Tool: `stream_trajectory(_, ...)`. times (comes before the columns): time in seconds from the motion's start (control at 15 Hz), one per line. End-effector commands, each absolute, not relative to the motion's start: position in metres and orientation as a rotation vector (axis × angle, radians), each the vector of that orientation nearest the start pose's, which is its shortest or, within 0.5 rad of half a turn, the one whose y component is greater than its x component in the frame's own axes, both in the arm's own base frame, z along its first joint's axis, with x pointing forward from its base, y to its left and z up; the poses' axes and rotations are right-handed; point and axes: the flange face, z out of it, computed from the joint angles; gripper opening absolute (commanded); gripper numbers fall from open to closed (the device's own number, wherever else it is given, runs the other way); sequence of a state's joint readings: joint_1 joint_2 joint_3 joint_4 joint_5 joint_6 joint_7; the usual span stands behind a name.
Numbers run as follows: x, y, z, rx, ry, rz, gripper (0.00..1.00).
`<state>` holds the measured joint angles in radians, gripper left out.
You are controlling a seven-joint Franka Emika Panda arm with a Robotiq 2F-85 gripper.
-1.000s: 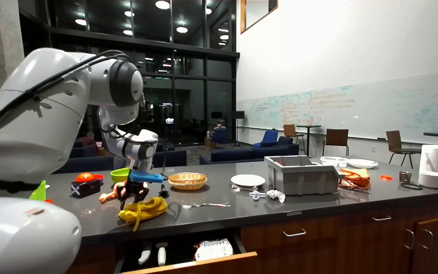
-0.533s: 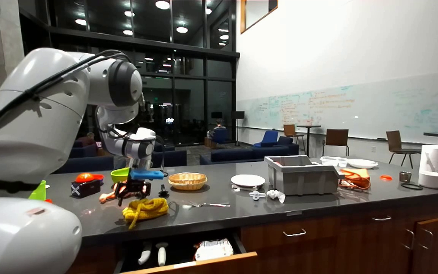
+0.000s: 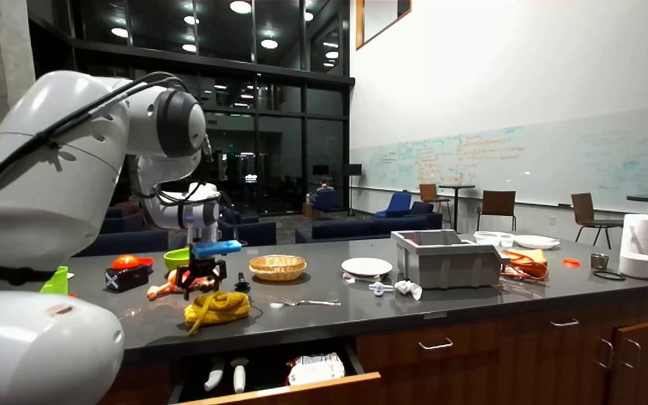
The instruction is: Fold the yellow cloth in half.
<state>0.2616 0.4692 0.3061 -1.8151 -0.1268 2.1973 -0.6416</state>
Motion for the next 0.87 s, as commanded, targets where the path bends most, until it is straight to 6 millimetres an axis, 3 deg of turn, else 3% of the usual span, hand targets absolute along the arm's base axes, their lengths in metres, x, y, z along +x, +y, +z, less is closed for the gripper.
stream_trajectory(0.0,0.554,0.339,0.308,-2.578,-1.883,0.038,1.0)
stream_trajectory(0.27,0.56,0.345,0.32,-2.608,-1.902,-0.011,1.0)
stream_trajectory(0.53,0.566,0.338,0.336,-2.602,-1.831,-0.103,1.0)
stream_trajectory(0.8,0.564,0.324,0.373,-2.578,-1.814,-0.32,1.0)
